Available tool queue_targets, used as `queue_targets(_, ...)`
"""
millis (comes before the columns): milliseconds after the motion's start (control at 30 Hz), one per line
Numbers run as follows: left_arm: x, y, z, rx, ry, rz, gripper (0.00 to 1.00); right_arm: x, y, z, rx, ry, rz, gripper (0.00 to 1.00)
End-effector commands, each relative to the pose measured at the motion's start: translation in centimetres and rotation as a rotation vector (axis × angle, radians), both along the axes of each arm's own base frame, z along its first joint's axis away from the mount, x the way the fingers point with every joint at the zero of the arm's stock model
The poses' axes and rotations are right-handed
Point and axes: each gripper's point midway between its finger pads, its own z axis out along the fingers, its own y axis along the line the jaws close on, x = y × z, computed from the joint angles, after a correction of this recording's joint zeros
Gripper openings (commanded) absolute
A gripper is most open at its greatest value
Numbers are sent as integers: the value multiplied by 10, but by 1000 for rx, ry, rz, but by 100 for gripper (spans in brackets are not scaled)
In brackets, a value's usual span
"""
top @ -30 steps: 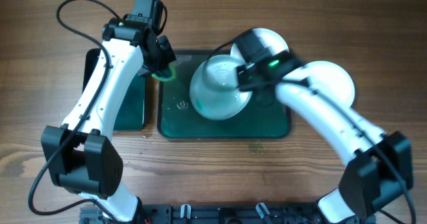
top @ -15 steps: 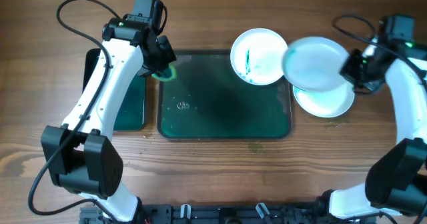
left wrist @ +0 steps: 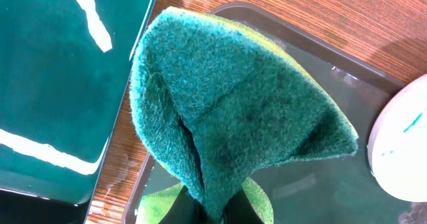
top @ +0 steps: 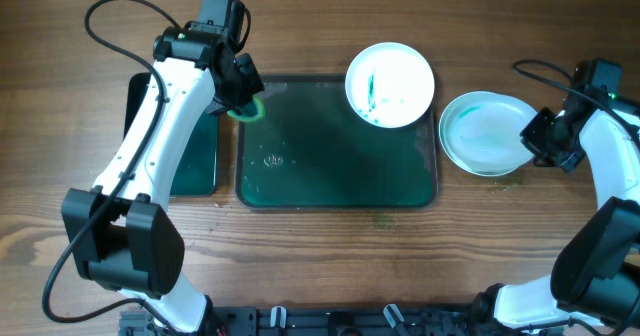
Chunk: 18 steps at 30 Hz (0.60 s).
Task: Clean dirty plates on tray and stack at the side
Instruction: 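Lift the scrubbed plate with right gripper and stack it on the side plate, then grasp the top plate with right gripper and move it to tray center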
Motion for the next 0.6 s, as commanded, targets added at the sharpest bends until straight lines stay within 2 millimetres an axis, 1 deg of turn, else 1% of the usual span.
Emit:
queue_targets(0, 1, -3, 3, -6, -9, -21, 4, 3, 10, 6, 36, -30, 59, 36)
queue_targets(67, 1, -3, 3, -6, -9, -21, 4, 6, 15, 9, 65, -43, 92, 38)
queue_targets(167, 1, -3, 3, -6, -8, -21, 4, 16, 27, 22, 122, -85, 167, 39)
queue_targets(267, 1, -3, 3, -6, -8, -21, 4, 36, 43, 46, 196, -181, 266, 47)
queue_targets(300, 1, -3, 3, -6, -9, -21, 4, 46, 52, 57, 224, -225, 296, 48)
queue_targets(367, 1, -3, 3, -6, -9, -21, 4, 60, 65, 70, 246, -287, 368, 50)
queue_targets(400, 1, -3, 3, -6, -9, -21, 4, 73, 78, 79, 246, -341, 431, 50)
queue_targets(467, 1, -3, 3, -6, -9, -21, 4, 86, 90, 84, 223, -382, 484, 51)
queue_targets(533, 1, -3, 3, -6, -9, -21, 4, 103, 114, 84, 206, -425, 574, 52)
queue_targets(567, 1, -3, 3, -6, -9, -21, 4, 110, 125, 80, 208, -430, 605, 53)
